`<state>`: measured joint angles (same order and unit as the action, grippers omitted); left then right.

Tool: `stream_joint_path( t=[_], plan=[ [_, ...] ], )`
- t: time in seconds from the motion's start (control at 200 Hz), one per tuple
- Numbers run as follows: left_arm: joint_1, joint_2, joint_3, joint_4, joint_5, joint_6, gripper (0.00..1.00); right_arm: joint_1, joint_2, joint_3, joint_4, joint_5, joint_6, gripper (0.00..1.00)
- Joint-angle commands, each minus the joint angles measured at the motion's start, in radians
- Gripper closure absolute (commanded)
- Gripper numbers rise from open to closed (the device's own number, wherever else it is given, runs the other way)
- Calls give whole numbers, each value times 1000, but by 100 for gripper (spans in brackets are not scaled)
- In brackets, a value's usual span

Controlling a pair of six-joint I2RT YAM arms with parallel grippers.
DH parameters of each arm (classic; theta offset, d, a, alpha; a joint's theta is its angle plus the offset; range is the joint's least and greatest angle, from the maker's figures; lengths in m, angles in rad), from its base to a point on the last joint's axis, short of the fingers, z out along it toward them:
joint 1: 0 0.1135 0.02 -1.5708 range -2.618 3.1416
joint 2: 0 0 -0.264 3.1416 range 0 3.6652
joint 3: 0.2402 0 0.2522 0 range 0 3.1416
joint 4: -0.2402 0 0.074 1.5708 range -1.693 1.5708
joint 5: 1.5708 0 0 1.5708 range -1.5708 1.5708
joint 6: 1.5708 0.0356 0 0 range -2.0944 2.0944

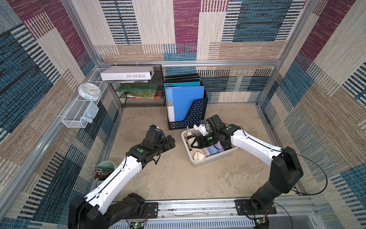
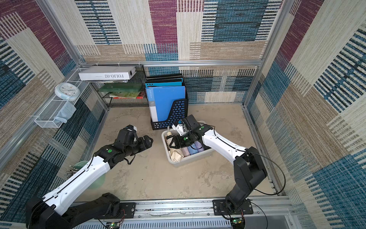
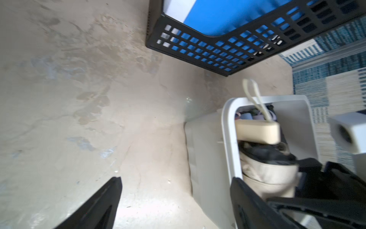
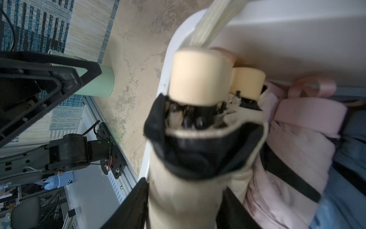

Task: Put the umbrella into the storage box
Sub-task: Place the umbrella in the storage box, then adjust the storage box at the center of the board.

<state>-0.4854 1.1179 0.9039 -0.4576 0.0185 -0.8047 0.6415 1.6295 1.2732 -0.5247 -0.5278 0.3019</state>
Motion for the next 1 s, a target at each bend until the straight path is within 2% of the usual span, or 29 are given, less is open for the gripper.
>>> stream_joint_path(
  t=[0.0,0.245,0.371,0.511,0.726,0.882,0.992],
  plan=[
    [-43,8,13,60,47,-81,9,3,-24,-1,22,26,-11,36],
    [-150,108,58,106,36,-214,11,-16,-104,28,-5,233,-17,38],
    [-193,182,90,99,22,-264,24,-23,-182,0,3,358,15,41],
    [-220,241,89,86,1,-315,48,-25,-293,-77,66,433,34,43],
    [-235,328,115,124,8,-316,50,-27,-387,-163,97,453,72,45],
    [-236,403,173,32,-3,-297,71,-29,-416,-184,91,464,85,45],
    [-237,411,183,-35,-44,-284,81,-32,-443,-191,89,497,83,45]
  ],
)
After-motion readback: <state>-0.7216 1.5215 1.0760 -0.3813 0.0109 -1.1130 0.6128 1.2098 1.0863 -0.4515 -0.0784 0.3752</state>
